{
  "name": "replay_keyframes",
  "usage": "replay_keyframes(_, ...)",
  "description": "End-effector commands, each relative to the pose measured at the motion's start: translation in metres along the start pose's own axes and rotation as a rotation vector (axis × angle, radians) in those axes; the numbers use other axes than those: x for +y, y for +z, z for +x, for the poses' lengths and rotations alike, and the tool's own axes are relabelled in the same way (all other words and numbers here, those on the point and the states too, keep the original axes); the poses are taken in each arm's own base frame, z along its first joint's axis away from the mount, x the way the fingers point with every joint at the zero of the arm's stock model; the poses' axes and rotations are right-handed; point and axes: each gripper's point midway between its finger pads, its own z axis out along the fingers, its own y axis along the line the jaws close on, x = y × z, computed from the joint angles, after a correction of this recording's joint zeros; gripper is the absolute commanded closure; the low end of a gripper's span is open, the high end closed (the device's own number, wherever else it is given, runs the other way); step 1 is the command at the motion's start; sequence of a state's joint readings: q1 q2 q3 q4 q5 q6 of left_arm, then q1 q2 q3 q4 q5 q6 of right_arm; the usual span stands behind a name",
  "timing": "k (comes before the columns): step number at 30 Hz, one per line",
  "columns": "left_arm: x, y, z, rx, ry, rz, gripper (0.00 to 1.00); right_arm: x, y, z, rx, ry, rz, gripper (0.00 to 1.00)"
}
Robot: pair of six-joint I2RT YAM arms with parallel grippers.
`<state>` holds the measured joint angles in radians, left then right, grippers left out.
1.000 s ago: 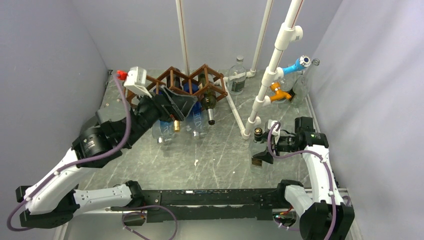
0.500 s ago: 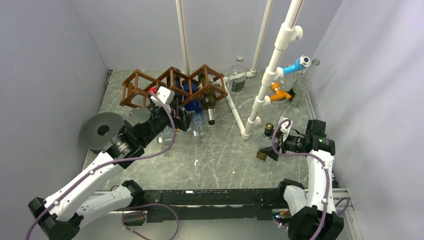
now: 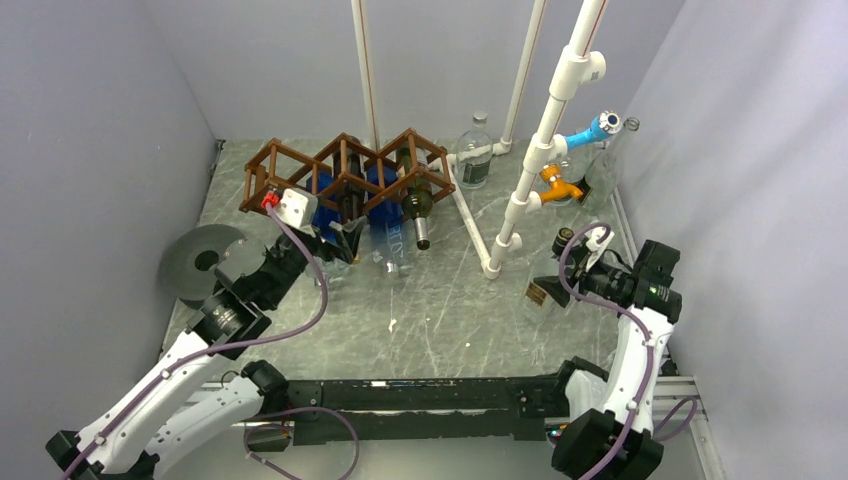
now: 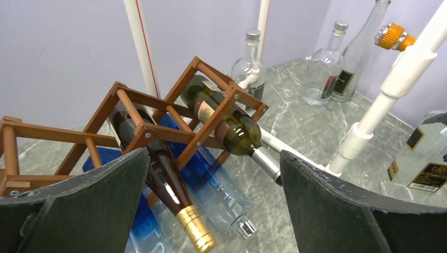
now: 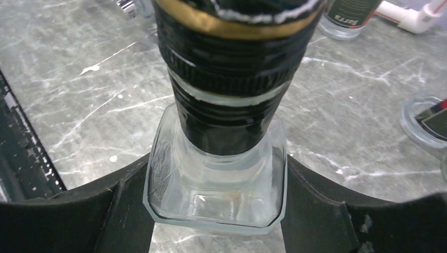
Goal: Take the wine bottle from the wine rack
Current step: Place the wine bottle at the center of the board.
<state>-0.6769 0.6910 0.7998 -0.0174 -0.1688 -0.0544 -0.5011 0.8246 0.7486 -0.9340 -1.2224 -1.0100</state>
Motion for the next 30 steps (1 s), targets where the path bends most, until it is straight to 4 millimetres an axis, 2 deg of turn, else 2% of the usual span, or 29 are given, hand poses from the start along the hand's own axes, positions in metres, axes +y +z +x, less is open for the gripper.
replay_keyframes(1,0.009,0.001,-0.012,-0.055,0.026,-0.043,0.00,-0.016,-0.004,-0.038,-0.126,-0.054,0.041,1.00)
replay_keyframes(6,0.010,0.001,-0.011,-0.052,0.028,-0.045,0.00,-0.044,-0.007,-0.035,-0.102,-0.035,0.161,1.00)
replay_keyframes(22,0.015,-0.004,-0.016,-0.071,0.062,-0.062,0.00,-0.101,-0.020,-0.033,-0.101,0.049,0.401,1.00)
replay_keyframes(30,0.016,-0.003,-0.015,-0.068,0.064,-0.065,0.00,-0.141,-0.021,-0.038,-0.156,0.044,0.488,1.00)
